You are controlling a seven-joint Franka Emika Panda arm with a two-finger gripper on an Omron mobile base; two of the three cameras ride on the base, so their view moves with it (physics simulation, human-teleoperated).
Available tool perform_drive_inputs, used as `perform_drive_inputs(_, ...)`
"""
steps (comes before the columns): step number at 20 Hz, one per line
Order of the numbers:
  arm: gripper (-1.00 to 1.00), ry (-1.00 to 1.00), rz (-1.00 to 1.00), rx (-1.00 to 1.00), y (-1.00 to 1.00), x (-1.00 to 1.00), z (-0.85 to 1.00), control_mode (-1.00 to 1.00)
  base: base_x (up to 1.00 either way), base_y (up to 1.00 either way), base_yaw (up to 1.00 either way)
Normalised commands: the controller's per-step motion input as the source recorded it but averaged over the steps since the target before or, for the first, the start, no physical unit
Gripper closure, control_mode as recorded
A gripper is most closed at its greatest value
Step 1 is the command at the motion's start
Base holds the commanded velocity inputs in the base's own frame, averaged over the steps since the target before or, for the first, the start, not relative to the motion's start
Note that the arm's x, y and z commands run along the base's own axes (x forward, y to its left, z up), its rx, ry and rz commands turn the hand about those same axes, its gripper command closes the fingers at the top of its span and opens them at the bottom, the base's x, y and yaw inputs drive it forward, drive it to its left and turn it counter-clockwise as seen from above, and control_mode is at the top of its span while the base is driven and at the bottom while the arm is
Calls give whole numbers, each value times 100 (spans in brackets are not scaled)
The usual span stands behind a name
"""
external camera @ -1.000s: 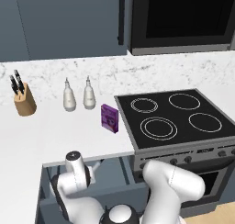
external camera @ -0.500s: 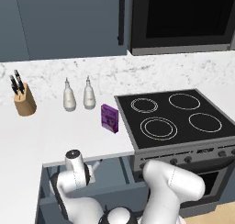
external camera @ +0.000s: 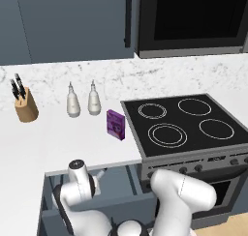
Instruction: Pick the rolling pin from the drawer and place it on the counter.
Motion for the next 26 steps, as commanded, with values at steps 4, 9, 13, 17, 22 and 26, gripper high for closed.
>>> perform_drive_inputs(4,100,1,-4,0,1,-46,2,-100,0,0,0)
perform_drive_inputs(9,100,0,-3,-1,1,-44,28,-100,0,0,0)
perform_drive_inputs(13,100,0,-2,-1,5,-20,72,-100,0,0,0)
perform_drive_inputs(17,100,9,-3,0,1,-1,80,-100,0,0,0)
perform_drive_inputs(22,100,24,-3,7,0,-4,57,-100,0,0,0)
perform_drive_inputs(26,100,22,-4,3,0,-21,39,-100,0,0,0)
